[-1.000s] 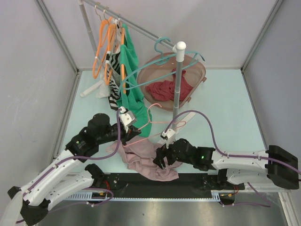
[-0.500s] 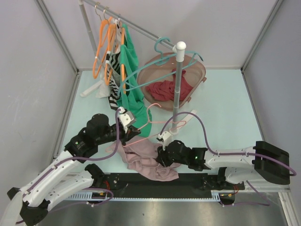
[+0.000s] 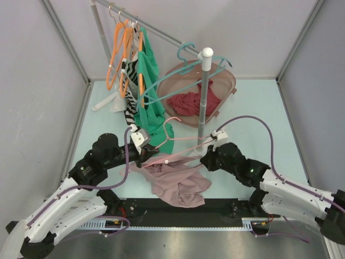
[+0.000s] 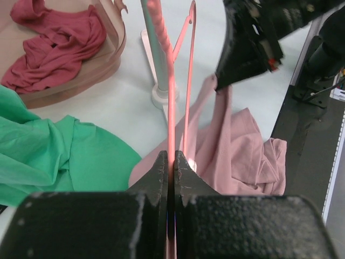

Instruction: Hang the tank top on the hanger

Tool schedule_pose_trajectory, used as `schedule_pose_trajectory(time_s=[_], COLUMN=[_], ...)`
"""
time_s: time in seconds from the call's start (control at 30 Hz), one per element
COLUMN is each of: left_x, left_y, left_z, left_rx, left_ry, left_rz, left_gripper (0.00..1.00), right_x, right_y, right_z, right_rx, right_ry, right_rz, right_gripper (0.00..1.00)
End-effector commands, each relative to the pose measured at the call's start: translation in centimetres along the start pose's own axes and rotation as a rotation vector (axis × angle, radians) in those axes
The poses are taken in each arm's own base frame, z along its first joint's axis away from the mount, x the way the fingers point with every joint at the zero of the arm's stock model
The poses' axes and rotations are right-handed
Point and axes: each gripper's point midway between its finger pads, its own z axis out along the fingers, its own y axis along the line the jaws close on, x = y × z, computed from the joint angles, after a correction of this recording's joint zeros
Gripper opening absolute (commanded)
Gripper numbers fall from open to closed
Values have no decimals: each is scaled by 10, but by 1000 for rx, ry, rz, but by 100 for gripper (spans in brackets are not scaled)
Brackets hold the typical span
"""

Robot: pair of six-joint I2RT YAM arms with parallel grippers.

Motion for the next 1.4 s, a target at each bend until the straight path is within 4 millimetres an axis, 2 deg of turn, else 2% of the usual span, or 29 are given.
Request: schedule_pose_trajectory(time_s=[0.0, 0.1, 0.27, 0.33, 0.37, 0.4, 0.6, 0.93, 1.1, 1.2, 1.37], left_x=[-20, -21, -20, -19, -18, -19, -16, -13, -11, -10, -6], left_y=[-5, -10, -17, -17, -17, -17, -14, -9, -10, -10, -10], left_z=[-4, -4, -1, 0, 0, 0, 2, 4, 6, 8, 12], left_rx=[32, 59, 106, 111, 112, 110, 96, 71, 82, 85, 93], left_ry=[-88, -90, -86, -81, -80, -81, -71, -59, -52, -45, -26], left_rz=[37, 40, 41, 38, 40, 39, 33, 29, 24, 21, 12], left_gripper=[0, 0, 0, 0, 0, 0, 0, 0, 0, 0, 0], right_x=[5, -8, -41, -46, -53, -56, -82, -109, -109, -119, -139], right_y=[-39, -54, -75, -84, -80, -88, -96, -85, -83, -71, -37], right_z=[-6, -10, -22, -27, -30, -34, -52, -79, -89, -93, -92], right_rx=[93, 125, 178, 208, 189, 211, 231, 226, 238, 188, 63], right_ry=[50, 23, -47, -49, -57, -62, -112, -153, -138, -164, -214], right_rz=[75, 106, 142, 134, 133, 135, 136, 101, 91, 103, 102], right_gripper=[0, 0, 0, 0, 0, 0, 0, 0, 0, 0, 0])
